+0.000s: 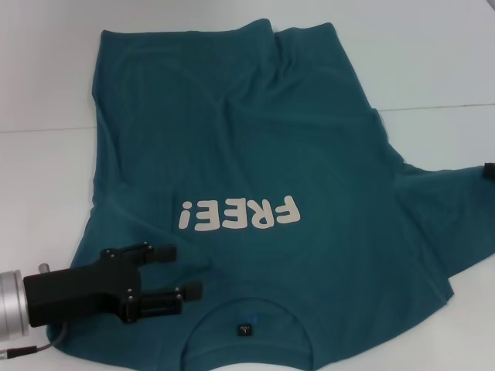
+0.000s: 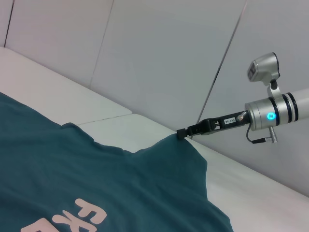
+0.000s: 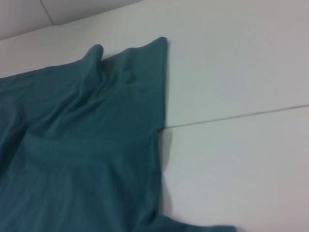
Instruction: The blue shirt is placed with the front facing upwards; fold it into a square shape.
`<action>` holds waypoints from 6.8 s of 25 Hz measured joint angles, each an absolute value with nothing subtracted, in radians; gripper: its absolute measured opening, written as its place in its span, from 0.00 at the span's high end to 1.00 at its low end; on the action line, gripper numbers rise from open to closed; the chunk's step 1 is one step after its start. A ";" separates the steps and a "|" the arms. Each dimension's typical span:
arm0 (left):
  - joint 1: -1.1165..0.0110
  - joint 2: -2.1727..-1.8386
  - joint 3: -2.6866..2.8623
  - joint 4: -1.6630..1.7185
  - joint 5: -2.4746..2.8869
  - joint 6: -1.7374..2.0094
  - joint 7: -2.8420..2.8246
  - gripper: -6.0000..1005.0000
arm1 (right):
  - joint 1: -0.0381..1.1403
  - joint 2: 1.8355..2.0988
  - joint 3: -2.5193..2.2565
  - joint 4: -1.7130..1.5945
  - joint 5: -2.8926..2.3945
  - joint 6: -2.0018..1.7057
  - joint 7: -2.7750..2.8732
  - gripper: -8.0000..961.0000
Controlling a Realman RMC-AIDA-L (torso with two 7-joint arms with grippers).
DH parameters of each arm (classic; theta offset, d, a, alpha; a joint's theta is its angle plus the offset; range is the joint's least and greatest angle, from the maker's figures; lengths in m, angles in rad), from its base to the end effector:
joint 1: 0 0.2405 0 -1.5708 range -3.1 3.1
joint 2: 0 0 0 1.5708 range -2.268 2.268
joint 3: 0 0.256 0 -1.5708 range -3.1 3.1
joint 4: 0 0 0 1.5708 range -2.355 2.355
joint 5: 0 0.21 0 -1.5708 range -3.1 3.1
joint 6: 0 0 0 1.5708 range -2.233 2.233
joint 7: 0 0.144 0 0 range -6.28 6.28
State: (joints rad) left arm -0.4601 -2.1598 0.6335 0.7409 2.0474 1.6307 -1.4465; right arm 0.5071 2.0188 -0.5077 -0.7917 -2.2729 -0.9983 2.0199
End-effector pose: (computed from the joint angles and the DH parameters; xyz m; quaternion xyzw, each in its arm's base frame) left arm -0.2633 0.3030 -0.0134 -0.9232 -0.2577 -0.2646 0.1064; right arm 0.3630 0.3774 0.0955 -0.7366 0.5124 0.1448 0.4170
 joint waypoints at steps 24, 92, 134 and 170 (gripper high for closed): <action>-0.468 -2.157 0.632 0.747 2.038 1.628 -1.476 0.11 | 0.645 2.085 -0.662 -0.798 -2.221 -1.064 1.962 0.99; -0.463 -2.160 0.641 0.736 2.035 1.628 -1.471 0.11 | 0.499 2.059 -0.725 -0.701 -2.150 -1.003 2.076 0.93; -0.469 -2.161 0.638 0.722 2.033 1.626 -1.467 0.11 | 0.523 2.073 -0.717 -0.742 -2.062 -1.239 1.928 0.90; -0.469 -2.161 0.633 0.722 2.016 1.628 -1.537 0.11 | 0.504 2.075 -0.703 -0.742 -2.019 -1.279 1.803 0.29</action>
